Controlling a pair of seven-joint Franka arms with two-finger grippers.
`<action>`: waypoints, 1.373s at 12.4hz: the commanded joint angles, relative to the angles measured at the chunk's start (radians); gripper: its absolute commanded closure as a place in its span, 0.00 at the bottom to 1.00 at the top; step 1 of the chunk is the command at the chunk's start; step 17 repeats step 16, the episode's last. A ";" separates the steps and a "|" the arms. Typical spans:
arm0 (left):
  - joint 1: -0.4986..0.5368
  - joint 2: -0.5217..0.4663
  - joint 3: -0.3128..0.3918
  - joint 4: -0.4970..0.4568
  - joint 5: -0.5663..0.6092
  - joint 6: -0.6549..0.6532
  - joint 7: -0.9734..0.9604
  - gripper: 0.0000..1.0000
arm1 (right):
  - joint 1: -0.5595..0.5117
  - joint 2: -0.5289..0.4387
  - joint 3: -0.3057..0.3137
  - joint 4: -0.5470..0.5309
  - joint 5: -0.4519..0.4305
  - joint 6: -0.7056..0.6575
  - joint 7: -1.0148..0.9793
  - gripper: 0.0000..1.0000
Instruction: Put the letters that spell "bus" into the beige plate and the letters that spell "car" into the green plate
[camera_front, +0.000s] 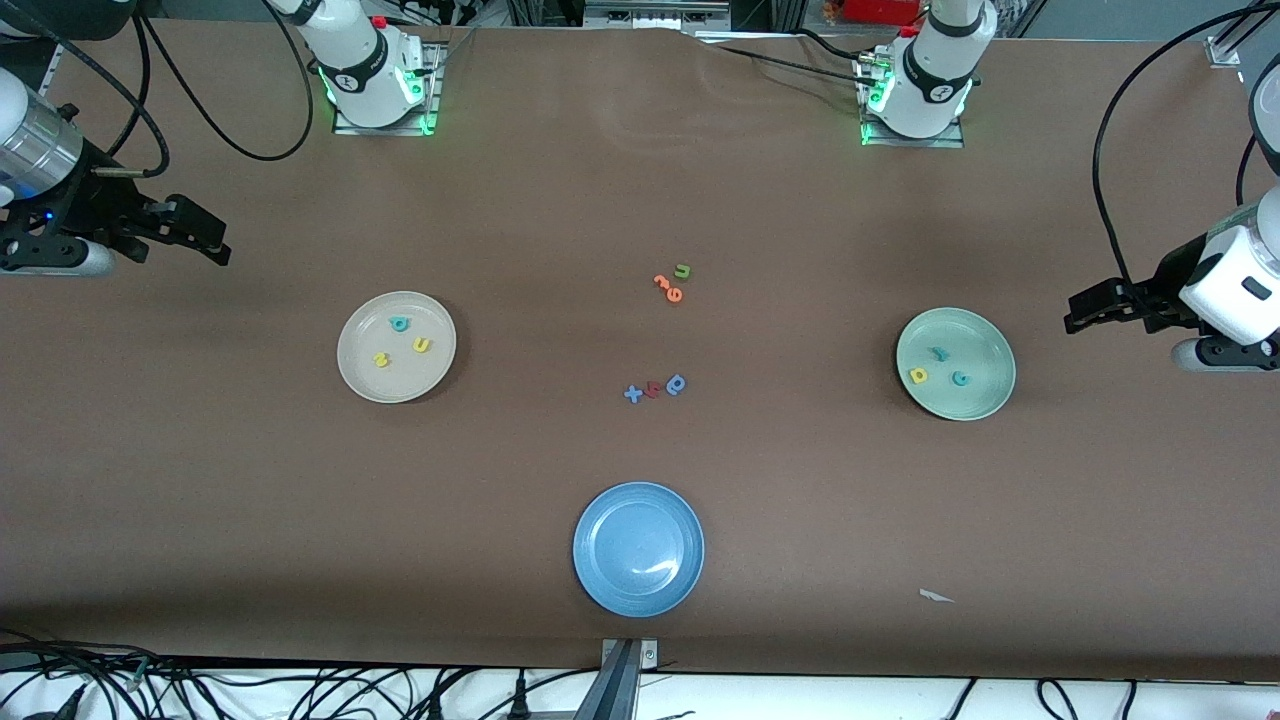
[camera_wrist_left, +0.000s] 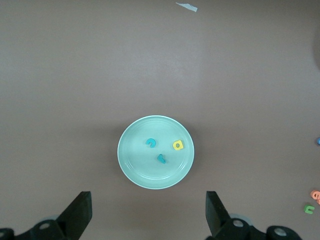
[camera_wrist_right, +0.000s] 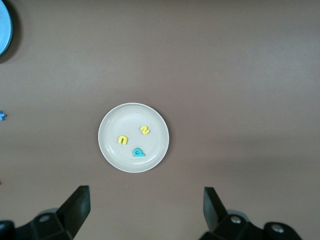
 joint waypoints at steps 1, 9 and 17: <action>-0.012 -0.007 0.014 -0.003 -0.020 0.001 0.009 0.00 | -0.039 0.011 0.021 0.029 -0.014 -0.024 0.016 0.00; -0.005 0.001 0.016 -0.006 -0.018 0.002 0.009 0.00 | -0.039 0.020 0.018 0.033 -0.015 -0.024 -0.003 0.00; -0.014 0.015 0.016 -0.014 -0.018 0.002 0.009 0.00 | -0.038 0.019 0.018 0.033 -0.015 -0.024 -0.003 0.00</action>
